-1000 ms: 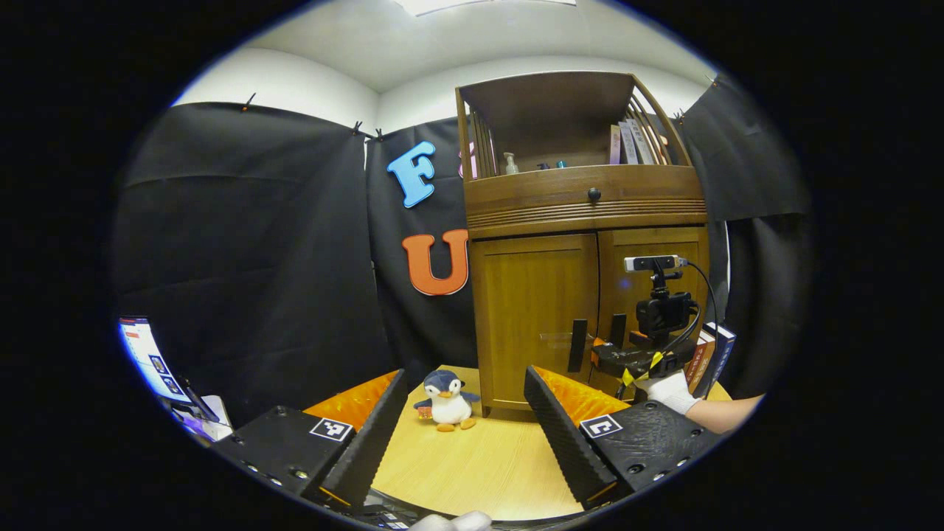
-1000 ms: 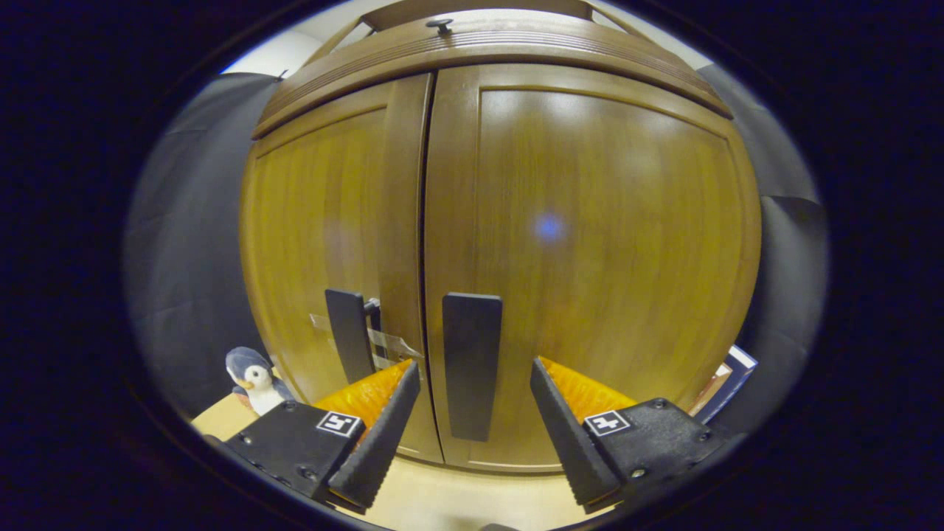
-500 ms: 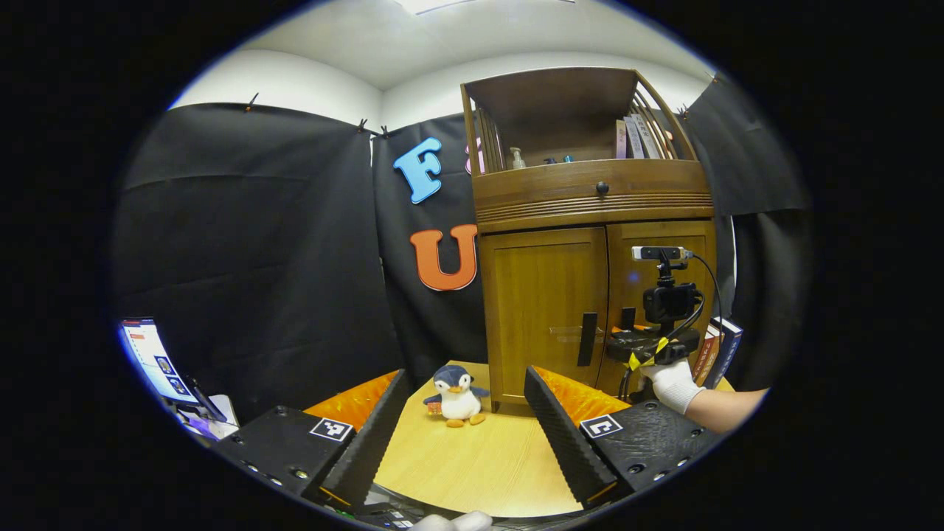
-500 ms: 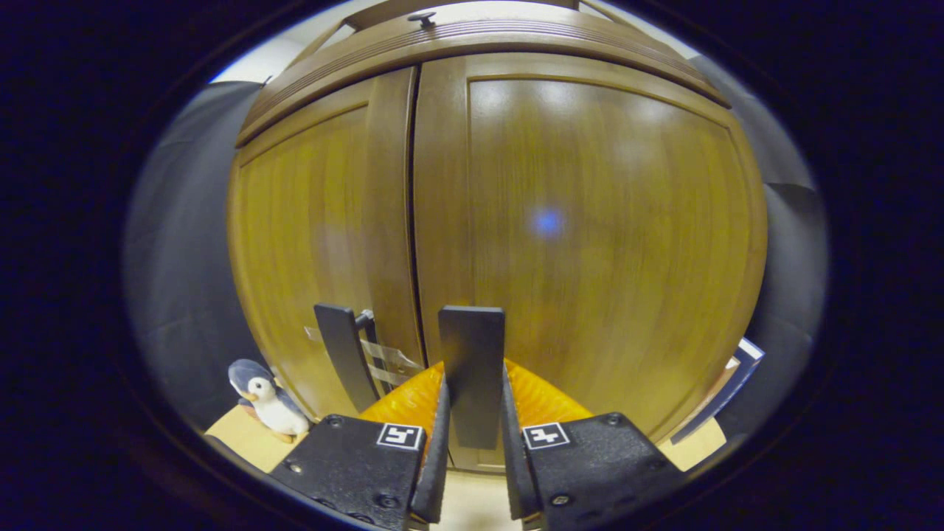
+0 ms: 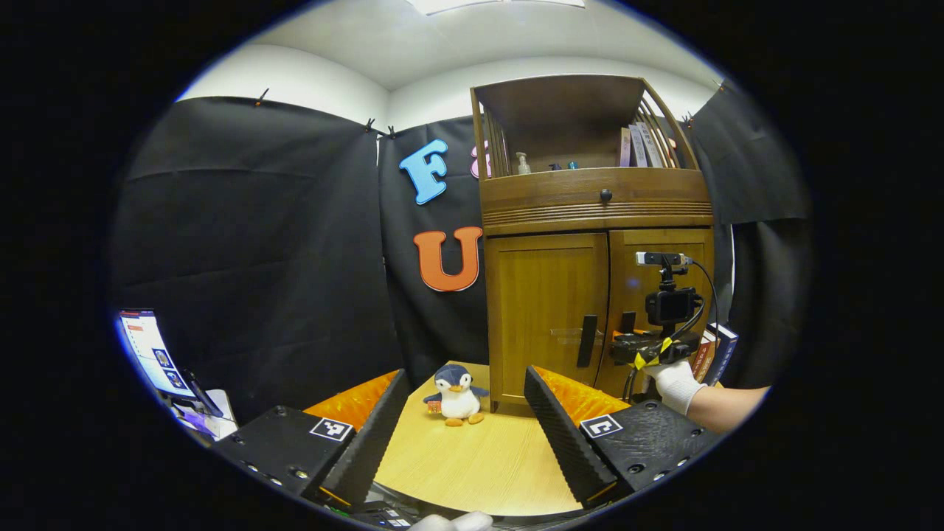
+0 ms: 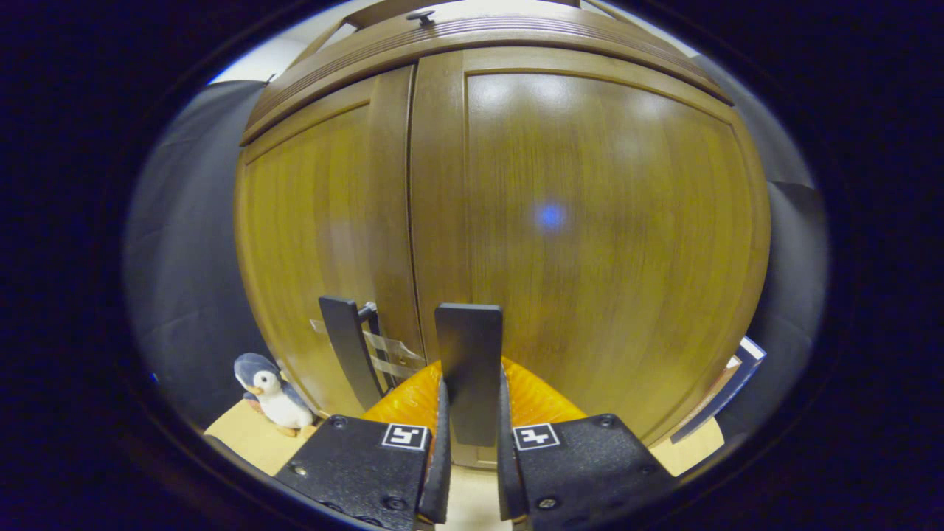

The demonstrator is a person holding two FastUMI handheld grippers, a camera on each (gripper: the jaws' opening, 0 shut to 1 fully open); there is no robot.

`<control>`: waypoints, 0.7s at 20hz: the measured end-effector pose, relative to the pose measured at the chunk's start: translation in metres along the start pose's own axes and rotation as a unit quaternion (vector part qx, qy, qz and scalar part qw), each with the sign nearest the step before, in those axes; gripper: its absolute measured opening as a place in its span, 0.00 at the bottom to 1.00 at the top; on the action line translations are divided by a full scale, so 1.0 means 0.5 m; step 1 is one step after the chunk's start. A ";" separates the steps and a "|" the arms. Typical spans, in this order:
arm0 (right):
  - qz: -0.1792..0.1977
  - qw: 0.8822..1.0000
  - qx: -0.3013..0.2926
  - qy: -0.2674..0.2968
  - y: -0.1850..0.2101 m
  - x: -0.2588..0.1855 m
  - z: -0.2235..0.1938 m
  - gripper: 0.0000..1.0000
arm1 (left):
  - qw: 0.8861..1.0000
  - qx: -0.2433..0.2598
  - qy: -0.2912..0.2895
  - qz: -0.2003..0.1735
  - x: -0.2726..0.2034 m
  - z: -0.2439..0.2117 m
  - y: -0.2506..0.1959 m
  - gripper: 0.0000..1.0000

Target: Open the right door of the double-door shoe cabinet with the right hand, and open the left door with the left hand.

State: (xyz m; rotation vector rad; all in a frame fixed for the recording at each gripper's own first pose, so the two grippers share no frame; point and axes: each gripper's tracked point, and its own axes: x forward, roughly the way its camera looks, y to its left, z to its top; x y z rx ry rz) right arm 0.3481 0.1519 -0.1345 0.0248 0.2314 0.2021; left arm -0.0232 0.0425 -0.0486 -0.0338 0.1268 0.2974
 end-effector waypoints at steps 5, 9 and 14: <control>0.013 1.000 -0.004 0.004 -0.002 -0.054 -0.015 0.29 | 1.000 -0.006 0.006 -0.004 -0.016 -0.019 0.015 0.96; 0.031 0.999 0.003 0.011 -0.006 -0.108 -0.029 0.28 | 1.000 -0.002 0.009 -0.018 -0.031 -0.031 0.013 0.96; 0.031 0.999 -0.006 0.010 -0.023 -0.176 -0.046 0.28 | 0.999 -0.001 0.005 -0.043 -0.037 -0.033 -0.001 0.96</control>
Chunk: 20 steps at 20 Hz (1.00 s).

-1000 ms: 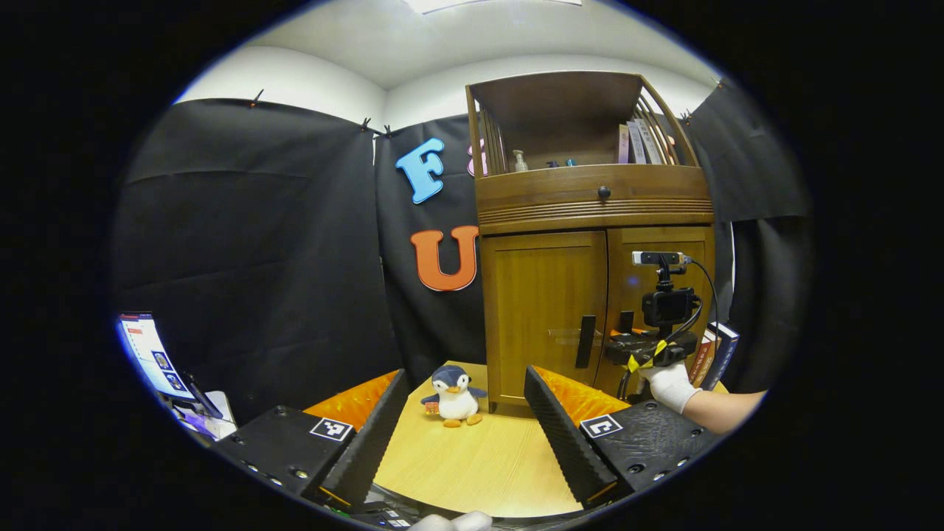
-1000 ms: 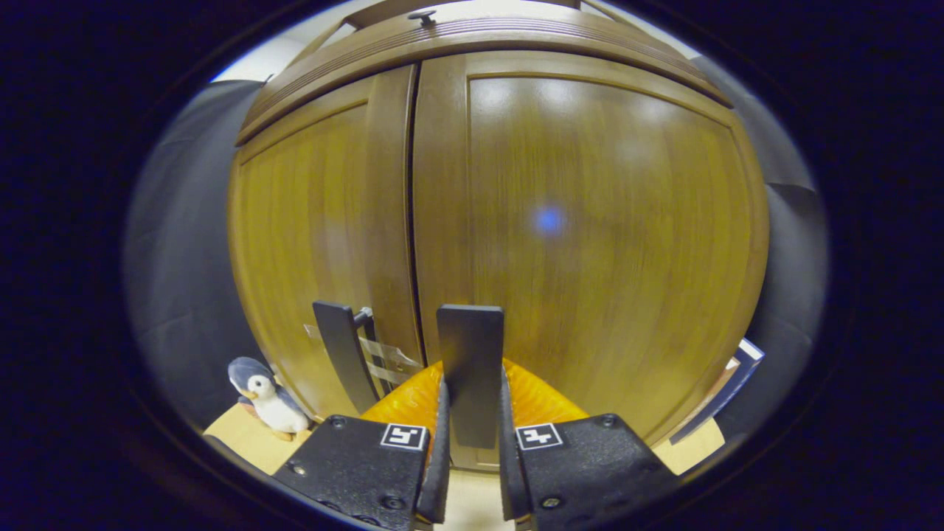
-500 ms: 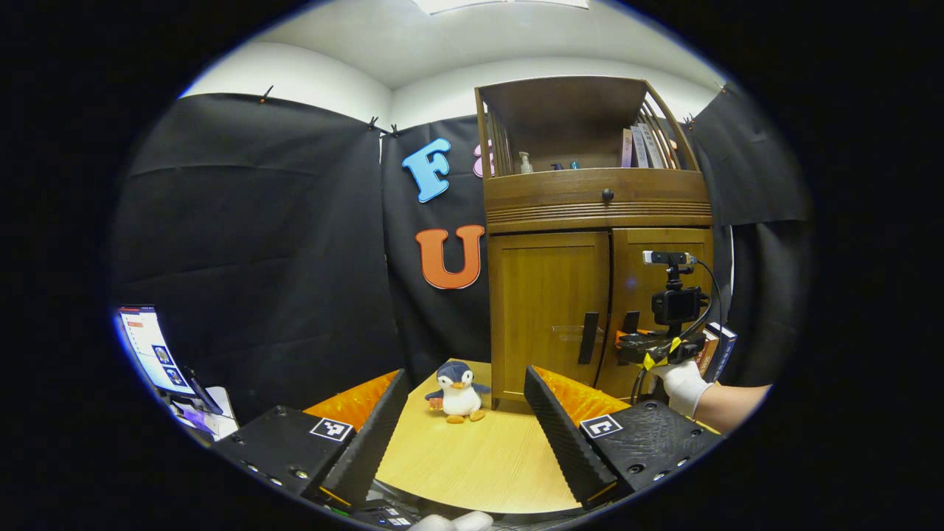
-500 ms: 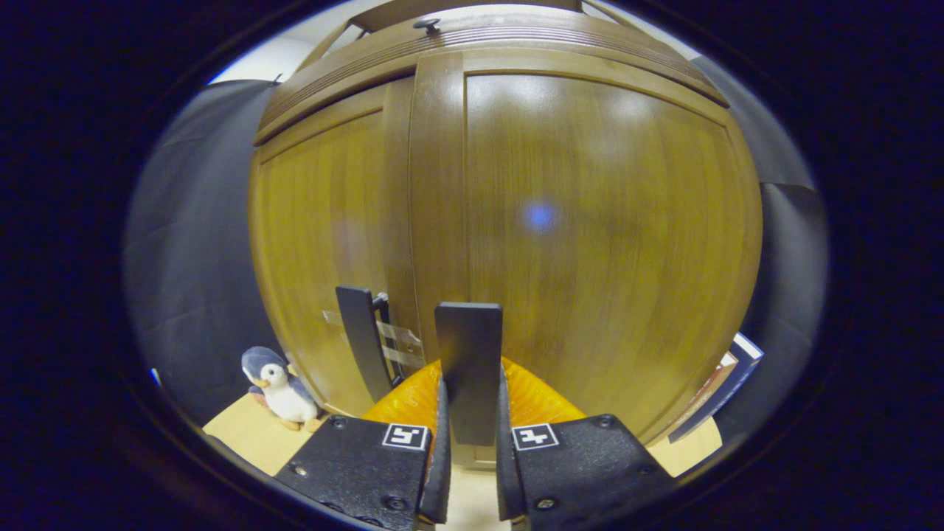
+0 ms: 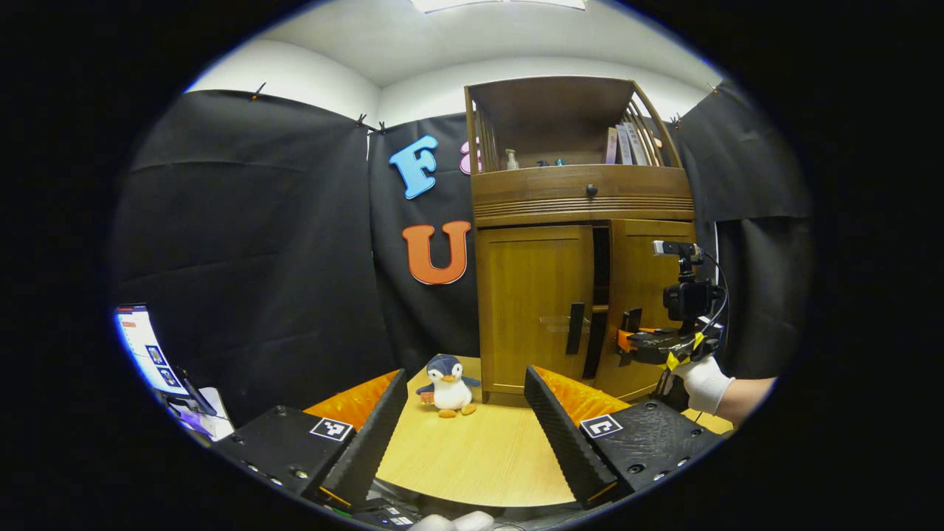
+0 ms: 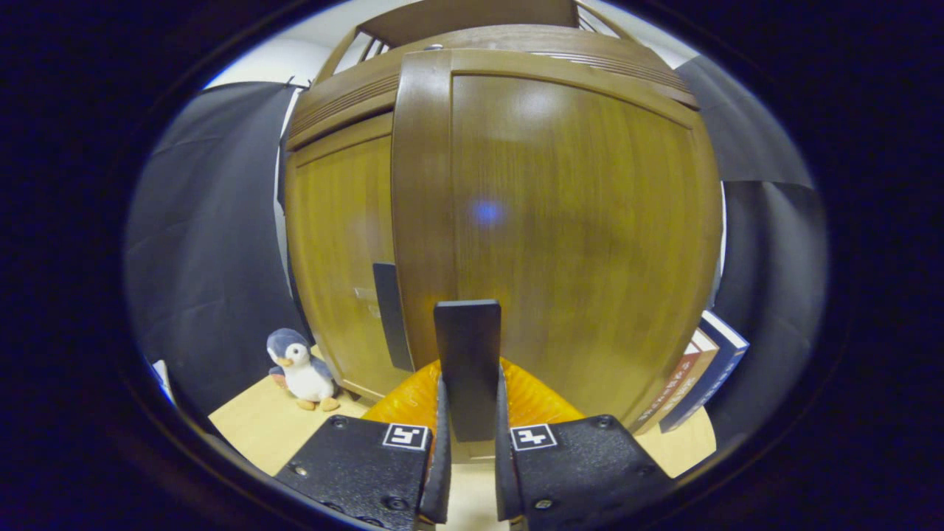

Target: Open the right door of the double-door shoe cabinet with the right hand, and open the left door with the left hand.

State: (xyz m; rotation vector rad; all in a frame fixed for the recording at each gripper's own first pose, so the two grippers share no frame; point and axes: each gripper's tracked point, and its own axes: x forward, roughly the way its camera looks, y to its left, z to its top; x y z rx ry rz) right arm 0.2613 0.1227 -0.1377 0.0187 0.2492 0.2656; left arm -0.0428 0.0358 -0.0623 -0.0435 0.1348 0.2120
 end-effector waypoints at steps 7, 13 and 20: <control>-0.017 1.000 0.008 0.001 -0.038 -0.095 -0.027 0.28 | 0.998 0.002 -0.015 -0.053 0.001 0.014 -0.044 1.00; -0.047 0.999 0.010 -0.003 -0.092 -0.177 -0.049 0.25 | 0.996 0.007 -0.017 -0.085 -0.018 0.007 -0.058 0.96; -0.089 0.996 0.024 -0.003 -0.162 -0.240 -0.064 0.20 | 0.994 0.011 -0.012 -0.112 -0.034 -0.005 -0.072 0.96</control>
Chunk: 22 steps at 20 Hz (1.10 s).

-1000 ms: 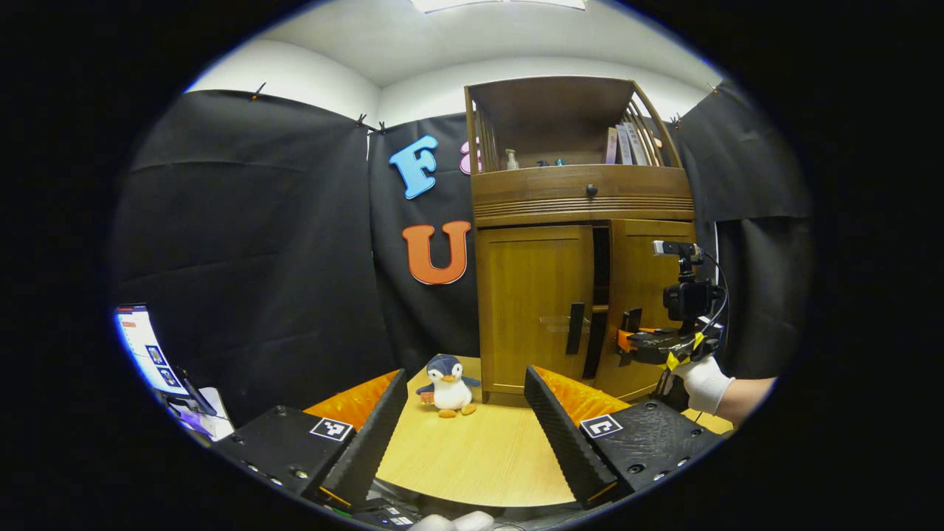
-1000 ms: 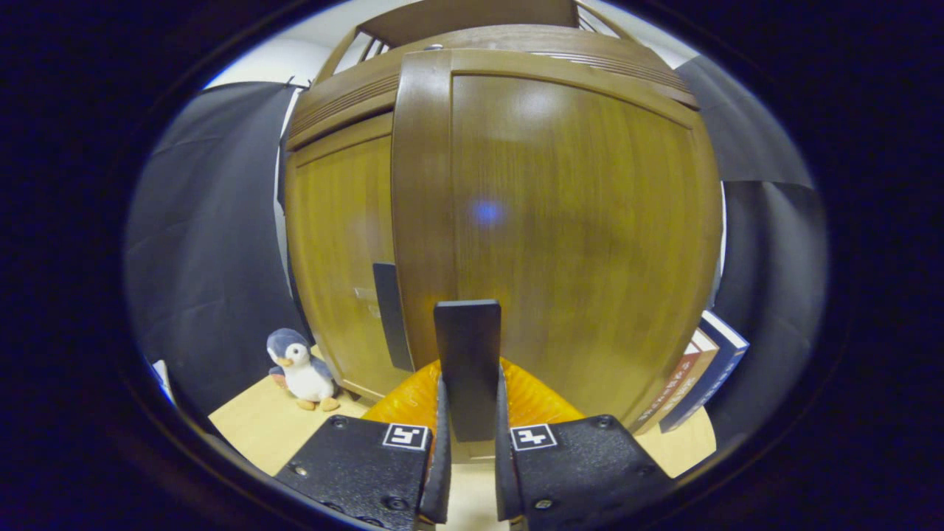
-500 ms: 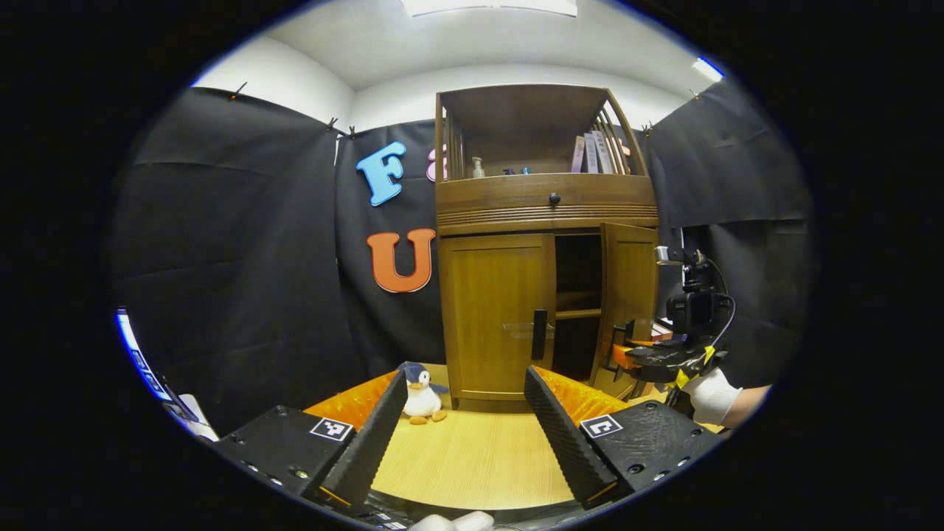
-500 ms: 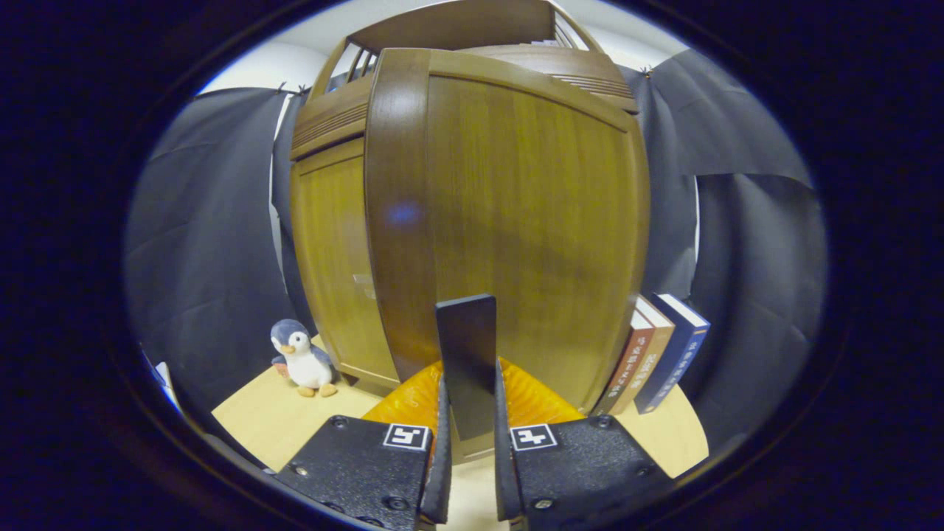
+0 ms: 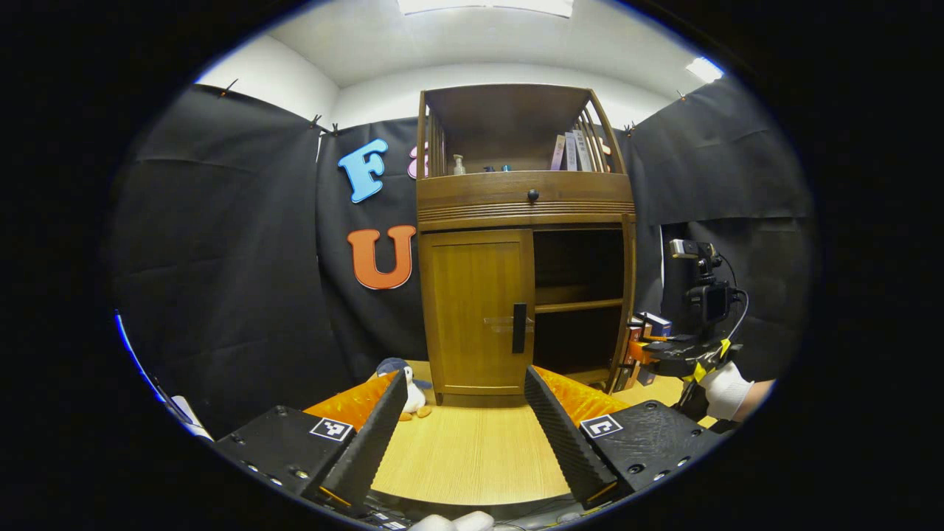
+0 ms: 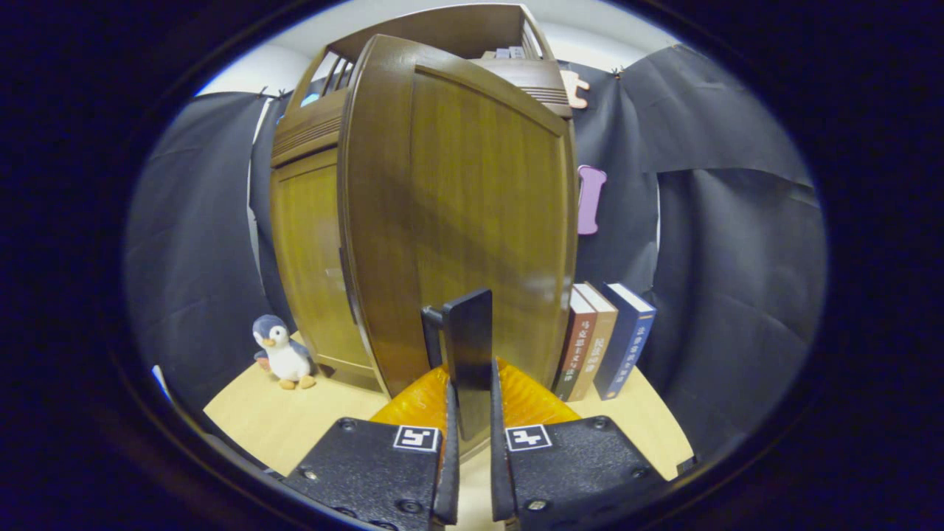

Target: Open the right door of the double-door shoe cabinet with the right hand, and open the left door with the left hand.

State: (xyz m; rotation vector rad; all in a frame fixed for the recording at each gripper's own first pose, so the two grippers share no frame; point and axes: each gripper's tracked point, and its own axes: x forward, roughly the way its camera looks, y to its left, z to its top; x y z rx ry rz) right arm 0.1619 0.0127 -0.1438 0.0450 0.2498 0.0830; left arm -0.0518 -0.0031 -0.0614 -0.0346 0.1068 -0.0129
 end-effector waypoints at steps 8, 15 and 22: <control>-0.041 0.999 -0.005 -0.002 -0.120 -0.039 0.000 0.07 | 1.000 0.008 0.002 -0.029 0.005 -0.002 -0.049 0.96; -0.023 0.999 0.036 0.011 -0.219 -0.043 0.003 0.04 | 1.000 0.007 -0.004 -0.021 0.019 0.025 -0.124 0.96; 0.031 0.999 0.012 0.010 -0.297 -0.040 0.010 0.04 | 1.000 0.008 -0.009 -0.001 0.007 0.050 -0.234 0.96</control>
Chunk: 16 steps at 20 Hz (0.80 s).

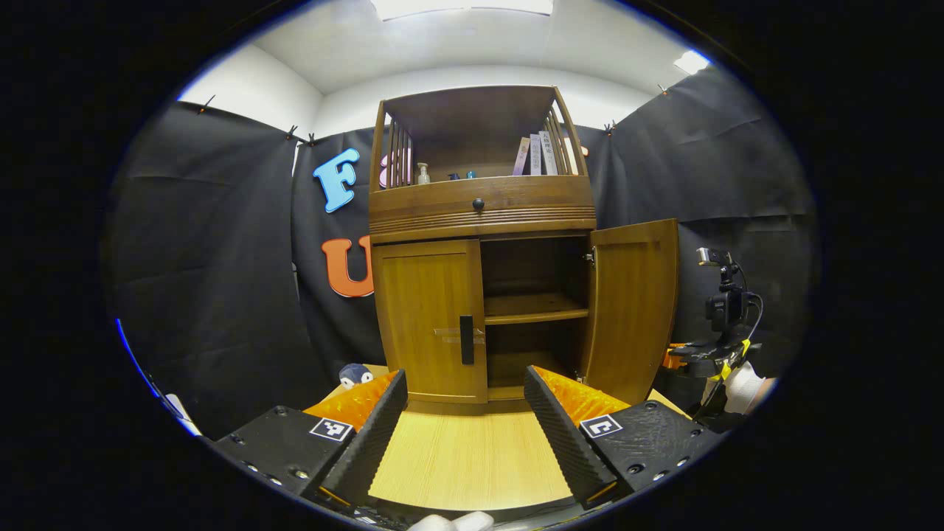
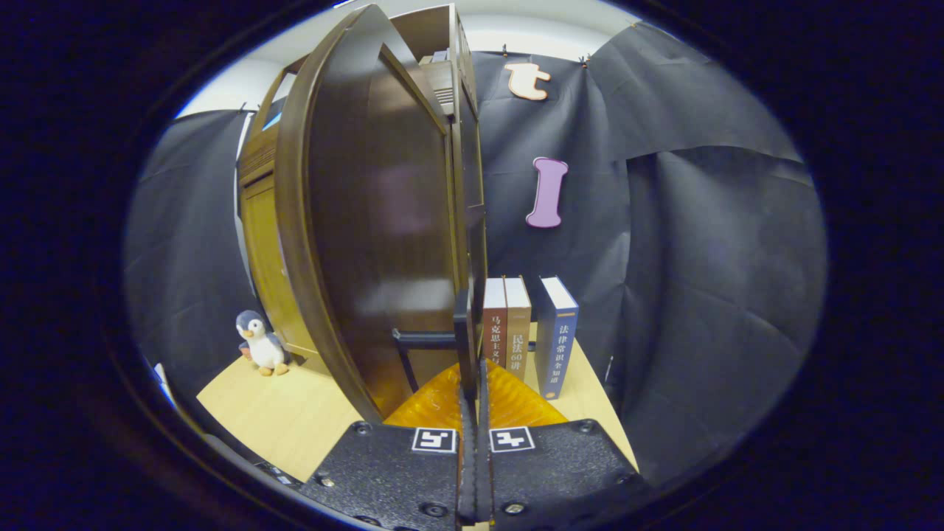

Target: Open the right door of the double-door shoe cabinet with the right hand, and open the left door with the left hand.

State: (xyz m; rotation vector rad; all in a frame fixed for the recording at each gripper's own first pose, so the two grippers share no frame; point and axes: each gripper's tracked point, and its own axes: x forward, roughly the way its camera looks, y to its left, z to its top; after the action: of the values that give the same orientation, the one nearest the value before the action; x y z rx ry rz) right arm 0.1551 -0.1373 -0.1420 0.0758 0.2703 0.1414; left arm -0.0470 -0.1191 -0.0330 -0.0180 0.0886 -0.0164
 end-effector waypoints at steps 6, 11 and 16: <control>0.053 0.999 -0.014 0.002 -0.032 0.008 0.005 0.04 | 1.000 0.002 0.003 0.029 -0.016 0.006 -0.065 0.96; 0.084 0.996 -0.033 0.000 -0.030 0.006 0.005 0.04 | 0.997 -0.005 0.009 0.071 -0.029 0.007 -0.085 0.96; 0.087 0.995 -0.043 -0.006 -0.051 -0.019 0.010 0.16 | 0.995 0.001 0.015 0.102 -0.027 0.013 -0.078 0.96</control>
State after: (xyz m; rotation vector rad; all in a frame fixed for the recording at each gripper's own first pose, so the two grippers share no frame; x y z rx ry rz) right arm 0.1509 -0.1641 -0.1369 0.0142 0.2446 0.3245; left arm -0.0604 -0.1577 -0.0245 -0.0074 0.1205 0.1866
